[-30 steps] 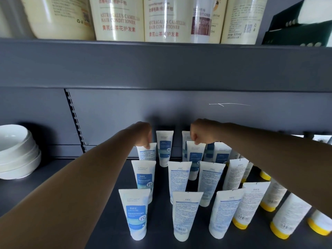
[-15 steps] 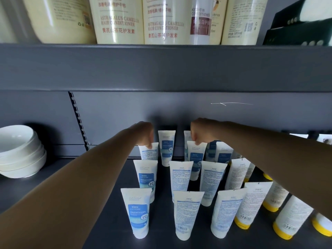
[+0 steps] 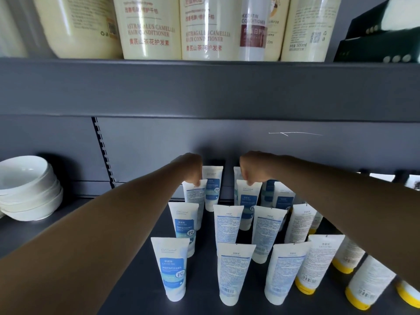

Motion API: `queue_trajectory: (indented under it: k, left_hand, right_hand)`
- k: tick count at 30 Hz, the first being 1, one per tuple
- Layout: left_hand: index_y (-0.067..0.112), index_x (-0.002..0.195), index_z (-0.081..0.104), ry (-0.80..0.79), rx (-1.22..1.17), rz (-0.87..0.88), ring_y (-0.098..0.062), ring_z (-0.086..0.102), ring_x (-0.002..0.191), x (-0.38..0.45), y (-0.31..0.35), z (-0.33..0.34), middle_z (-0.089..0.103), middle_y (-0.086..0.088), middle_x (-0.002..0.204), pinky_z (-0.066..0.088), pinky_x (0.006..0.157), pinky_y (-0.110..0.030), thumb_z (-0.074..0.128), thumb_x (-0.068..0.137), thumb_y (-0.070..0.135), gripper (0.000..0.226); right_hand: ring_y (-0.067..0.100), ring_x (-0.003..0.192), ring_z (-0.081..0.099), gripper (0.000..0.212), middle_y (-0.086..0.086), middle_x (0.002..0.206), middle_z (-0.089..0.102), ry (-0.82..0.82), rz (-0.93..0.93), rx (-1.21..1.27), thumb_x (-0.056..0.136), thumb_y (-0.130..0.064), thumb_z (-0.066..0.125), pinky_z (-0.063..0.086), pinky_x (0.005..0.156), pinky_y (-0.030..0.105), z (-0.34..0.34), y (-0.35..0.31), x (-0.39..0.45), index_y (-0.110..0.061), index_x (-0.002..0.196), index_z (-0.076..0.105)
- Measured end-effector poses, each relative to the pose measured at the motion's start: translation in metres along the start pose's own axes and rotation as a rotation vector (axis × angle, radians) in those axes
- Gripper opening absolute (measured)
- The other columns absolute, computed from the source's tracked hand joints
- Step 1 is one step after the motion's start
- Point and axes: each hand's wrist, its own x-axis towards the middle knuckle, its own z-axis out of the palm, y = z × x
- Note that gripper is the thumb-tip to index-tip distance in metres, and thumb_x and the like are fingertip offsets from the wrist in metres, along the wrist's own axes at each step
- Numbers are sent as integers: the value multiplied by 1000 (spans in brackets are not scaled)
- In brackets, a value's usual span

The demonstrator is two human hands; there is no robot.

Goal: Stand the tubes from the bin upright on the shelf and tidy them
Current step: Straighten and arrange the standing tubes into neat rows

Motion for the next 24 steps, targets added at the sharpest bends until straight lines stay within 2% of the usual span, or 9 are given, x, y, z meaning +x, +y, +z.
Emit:
queue_trajectory:
  k: [3,6,7,9,12,15,17,20,24]
  left_hand:
    - [3,112,65,12,-6,-6,-27,64,101,1,3,0,68,-12,110,51,86,-31,73,80,21,37]
    - [1,111,65,3,-19,2,-28,64,100,1,5,0,68,-14,109,50,86,-32,72,81,22,37]
    - [0,110,66,-4,-23,9,-27,65,97,1,5,-1,69,-14,107,50,86,-32,71,82,22,36]
    - [-2,104,68,-17,-55,40,-23,64,83,-2,5,-5,71,-15,97,50,85,-30,68,85,19,29]
    - [-1,102,69,4,-64,118,-17,59,74,-4,0,-9,67,-10,82,51,82,-28,59,88,7,19]
    - [13,111,68,50,-14,195,-19,61,91,-9,-7,-8,66,-4,101,43,83,-23,49,89,-1,32]
    - [19,115,67,73,49,239,-21,60,102,-10,-10,-6,64,-4,115,41,84,-23,44,91,0,37]
    - [22,119,65,101,153,283,-21,58,107,-10,-12,-4,63,-2,121,42,86,-25,48,92,4,37]
    - [23,118,64,115,268,336,-20,56,109,-5,-10,2,60,2,122,44,89,-27,57,89,7,34]
  right_hand:
    - [21,76,67,19,11,87,74,-9,-7,-6,84,-17,67,52,72,28,0,1,0,0,91,73]
    - [18,64,58,18,14,83,73,-6,-9,-7,83,-16,68,47,60,24,0,1,1,2,82,72]
    - [19,63,57,17,15,83,73,-5,-9,-8,83,-15,68,45,57,23,0,1,1,2,82,72]
    - [19,66,60,15,14,83,72,4,-12,-23,83,-14,69,47,61,24,0,0,0,0,83,71]
    - [19,63,58,17,9,72,66,22,-31,-49,82,-14,70,48,64,26,-1,-2,-1,-3,70,63]
    - [23,72,61,14,11,79,68,25,-43,-60,82,-15,72,52,72,30,-1,-2,0,-2,79,67]
    - [23,73,61,15,11,81,69,21,-45,-56,82,-16,72,53,75,31,-1,-1,0,-1,82,68]
    - [21,76,62,19,11,91,72,24,-46,-45,83,-16,70,53,80,31,-1,-2,-2,-1,94,70]
    - [23,84,65,22,12,96,72,27,-46,-44,84,-17,69,53,83,32,-1,-1,-4,0,98,69]
